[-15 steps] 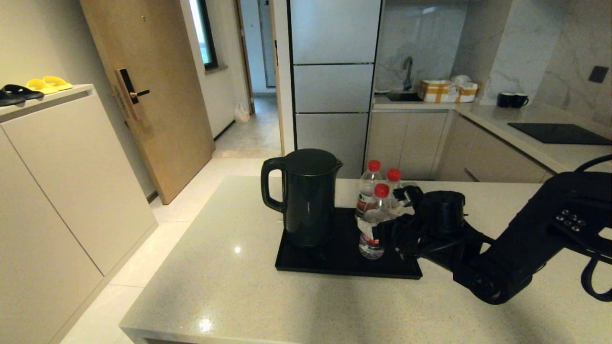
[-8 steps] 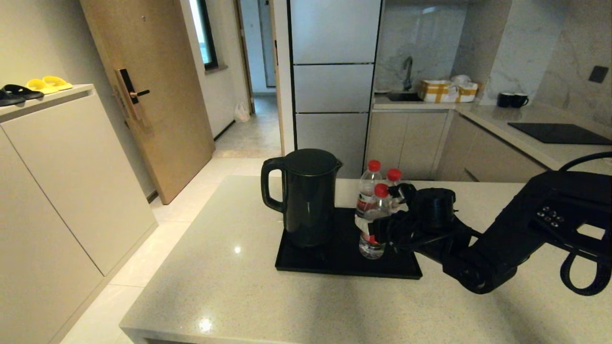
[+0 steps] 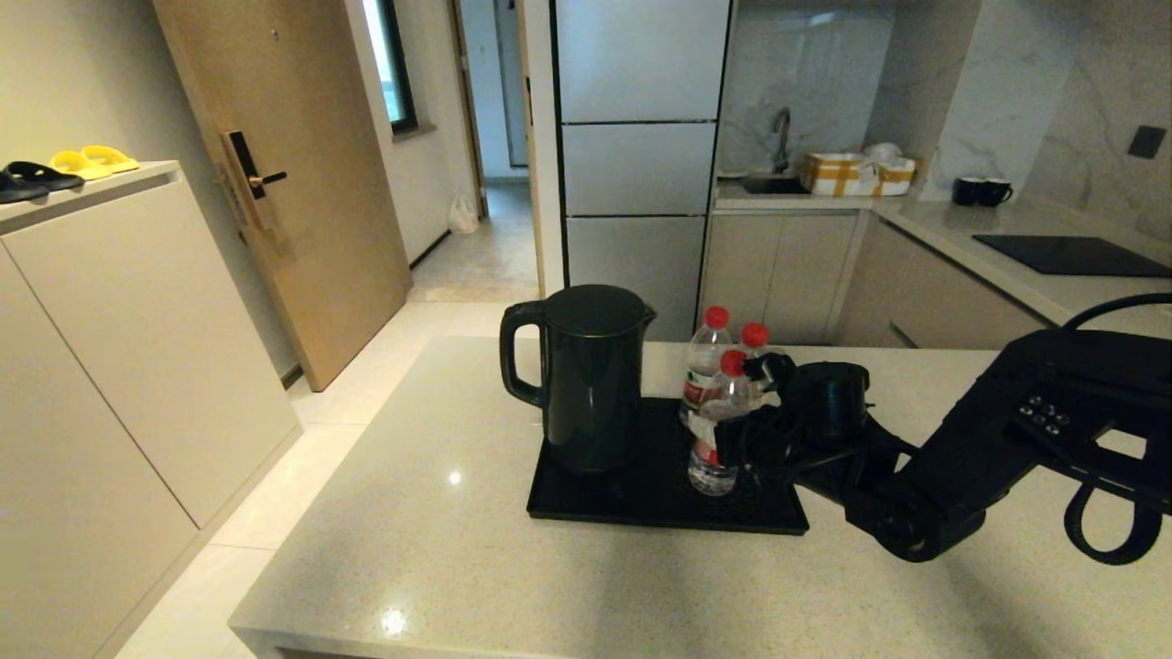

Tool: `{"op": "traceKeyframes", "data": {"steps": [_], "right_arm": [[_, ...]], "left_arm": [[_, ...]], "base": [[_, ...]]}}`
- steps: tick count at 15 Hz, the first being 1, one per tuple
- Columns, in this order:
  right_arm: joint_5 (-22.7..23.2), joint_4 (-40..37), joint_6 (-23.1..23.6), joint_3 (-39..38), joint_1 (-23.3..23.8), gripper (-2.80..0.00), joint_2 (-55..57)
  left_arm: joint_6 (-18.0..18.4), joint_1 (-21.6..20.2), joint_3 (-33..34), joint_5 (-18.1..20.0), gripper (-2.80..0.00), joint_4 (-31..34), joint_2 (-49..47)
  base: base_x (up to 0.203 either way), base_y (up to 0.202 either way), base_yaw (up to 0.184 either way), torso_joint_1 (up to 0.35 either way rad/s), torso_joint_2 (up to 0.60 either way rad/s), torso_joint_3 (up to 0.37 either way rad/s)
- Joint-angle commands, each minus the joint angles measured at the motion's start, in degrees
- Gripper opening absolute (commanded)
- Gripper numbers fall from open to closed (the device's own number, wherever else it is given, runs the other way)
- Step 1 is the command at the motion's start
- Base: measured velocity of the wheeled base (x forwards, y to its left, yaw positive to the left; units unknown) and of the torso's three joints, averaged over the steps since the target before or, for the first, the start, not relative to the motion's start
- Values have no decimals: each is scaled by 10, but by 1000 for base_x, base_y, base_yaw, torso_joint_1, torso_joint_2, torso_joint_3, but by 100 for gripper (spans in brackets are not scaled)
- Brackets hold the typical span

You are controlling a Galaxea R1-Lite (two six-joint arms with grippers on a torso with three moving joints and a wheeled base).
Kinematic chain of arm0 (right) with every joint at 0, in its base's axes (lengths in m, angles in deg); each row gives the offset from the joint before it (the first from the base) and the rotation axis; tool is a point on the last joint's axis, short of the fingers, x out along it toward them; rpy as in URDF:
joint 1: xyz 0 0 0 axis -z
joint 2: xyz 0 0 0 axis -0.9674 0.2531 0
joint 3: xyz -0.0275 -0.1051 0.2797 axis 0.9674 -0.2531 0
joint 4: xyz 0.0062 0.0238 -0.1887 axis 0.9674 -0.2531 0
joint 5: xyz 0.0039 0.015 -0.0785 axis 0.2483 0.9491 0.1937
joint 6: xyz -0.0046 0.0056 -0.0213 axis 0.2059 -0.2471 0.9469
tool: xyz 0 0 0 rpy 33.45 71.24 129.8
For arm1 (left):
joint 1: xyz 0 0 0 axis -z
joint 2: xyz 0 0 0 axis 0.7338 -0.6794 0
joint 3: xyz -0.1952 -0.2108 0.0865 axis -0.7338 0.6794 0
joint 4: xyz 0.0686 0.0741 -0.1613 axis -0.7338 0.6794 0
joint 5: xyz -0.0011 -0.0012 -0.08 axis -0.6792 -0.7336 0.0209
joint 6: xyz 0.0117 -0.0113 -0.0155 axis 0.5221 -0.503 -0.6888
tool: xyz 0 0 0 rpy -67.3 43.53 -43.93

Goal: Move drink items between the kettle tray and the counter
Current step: Pick up the bottled water, then place it on the right

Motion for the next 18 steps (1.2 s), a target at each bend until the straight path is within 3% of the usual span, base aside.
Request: {"op": "traceKeyframes", "data": {"steps": [1, 6, 8, 11, 12, 15, 18], "right_arm": [[0, 4, 0, -1, 0, -280, -2], [0, -3, -2, -22, 0, -280, -54], [-2, -22, -5, -56, -2, -280, -139], [-61, -74, -2, -115, 7, -280, -272], [-74, -92, -1, -144, 25, -280, -308], [-89, -113, -2, -216, 152, -280, -349], [-74, -94, 2, -254, 288, -280, -303]], "left_arm": [[0, 0, 0, 0, -280, 0, 0], [0, 0, -1, 0, -280, 0, 0], [0, 0, -1, 0, -280, 0, 0], [0, 0, 0, 0, -280, 0, 1], [0, 0, 0, 0, -280, 1, 1], [0, 0, -1, 0, -280, 0, 1], [0, 0, 0, 0, -280, 0, 1]], "base": [[0, 0, 0, 0, 0, 0], [0, 0, 0, 0, 0, 0], [0, 0, 0, 0, 0, 0], [0, 0, 0, 0, 0, 0], [0, 0, 0, 0, 0, 0], [0, 0, 0, 0, 0, 0], [0, 0, 0, 0, 0, 0]]}}
